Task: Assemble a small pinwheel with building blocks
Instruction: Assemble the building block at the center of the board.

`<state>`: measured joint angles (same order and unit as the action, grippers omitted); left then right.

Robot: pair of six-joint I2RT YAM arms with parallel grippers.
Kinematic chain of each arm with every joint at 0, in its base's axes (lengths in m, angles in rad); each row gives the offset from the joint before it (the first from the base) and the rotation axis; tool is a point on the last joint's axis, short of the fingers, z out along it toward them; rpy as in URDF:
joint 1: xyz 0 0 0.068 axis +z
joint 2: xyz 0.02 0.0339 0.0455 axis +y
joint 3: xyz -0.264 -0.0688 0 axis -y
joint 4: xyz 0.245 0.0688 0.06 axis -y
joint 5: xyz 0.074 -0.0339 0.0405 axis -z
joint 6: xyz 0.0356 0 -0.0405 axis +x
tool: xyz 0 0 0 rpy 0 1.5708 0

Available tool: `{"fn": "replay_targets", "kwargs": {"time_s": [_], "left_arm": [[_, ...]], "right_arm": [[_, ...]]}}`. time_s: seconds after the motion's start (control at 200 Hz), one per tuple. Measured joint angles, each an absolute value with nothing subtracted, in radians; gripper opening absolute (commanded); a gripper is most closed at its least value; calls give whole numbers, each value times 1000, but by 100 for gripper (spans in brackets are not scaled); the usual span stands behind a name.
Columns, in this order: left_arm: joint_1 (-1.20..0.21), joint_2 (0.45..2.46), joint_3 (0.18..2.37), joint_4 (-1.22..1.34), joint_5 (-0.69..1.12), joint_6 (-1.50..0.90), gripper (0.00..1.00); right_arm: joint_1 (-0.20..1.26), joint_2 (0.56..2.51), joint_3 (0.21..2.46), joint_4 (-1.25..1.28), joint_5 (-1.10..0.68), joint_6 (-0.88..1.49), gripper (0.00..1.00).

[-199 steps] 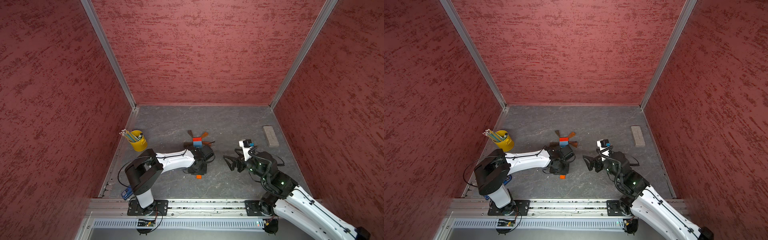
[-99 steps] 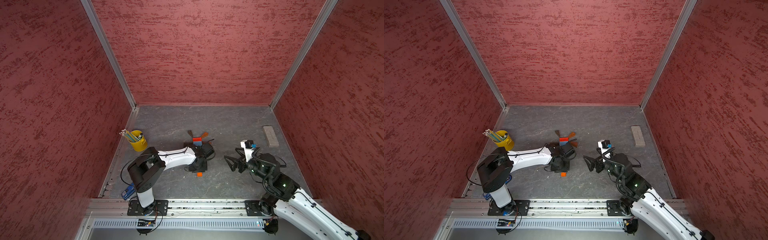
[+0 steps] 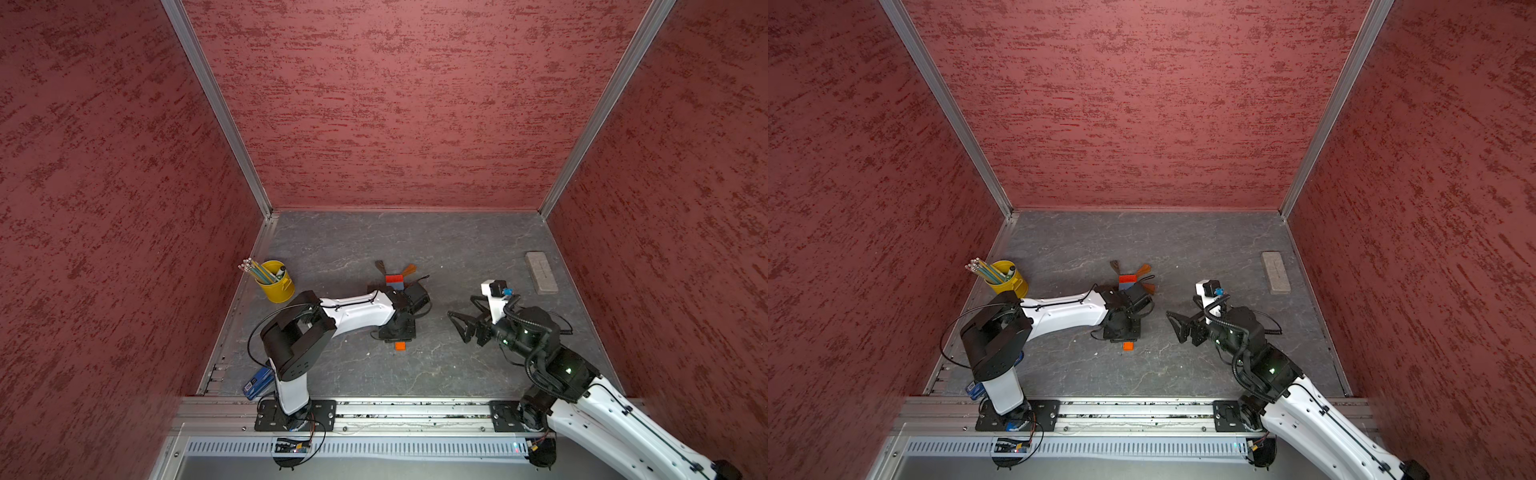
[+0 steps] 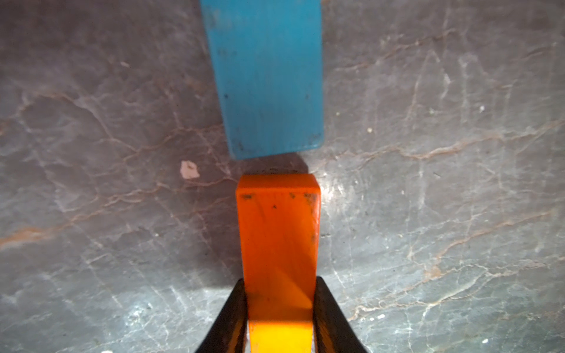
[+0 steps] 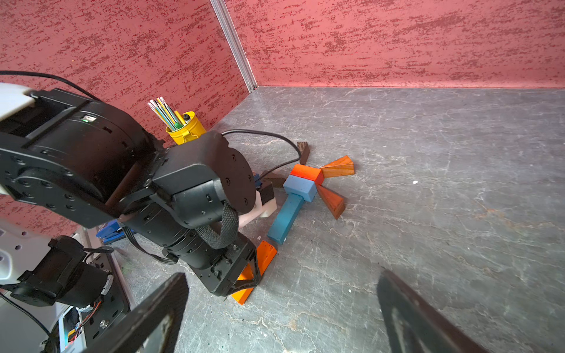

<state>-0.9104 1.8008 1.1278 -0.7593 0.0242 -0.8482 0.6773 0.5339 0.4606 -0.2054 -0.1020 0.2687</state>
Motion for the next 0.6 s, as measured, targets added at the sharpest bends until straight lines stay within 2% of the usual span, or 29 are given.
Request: {"fn": "replay_targets", "kwargs": {"time_s": [0.601], "left_arm": [[-897,1820,1147,-760,21,-837,37]], "right_arm": [[677,534,461,-205,-104,269,99]]}}
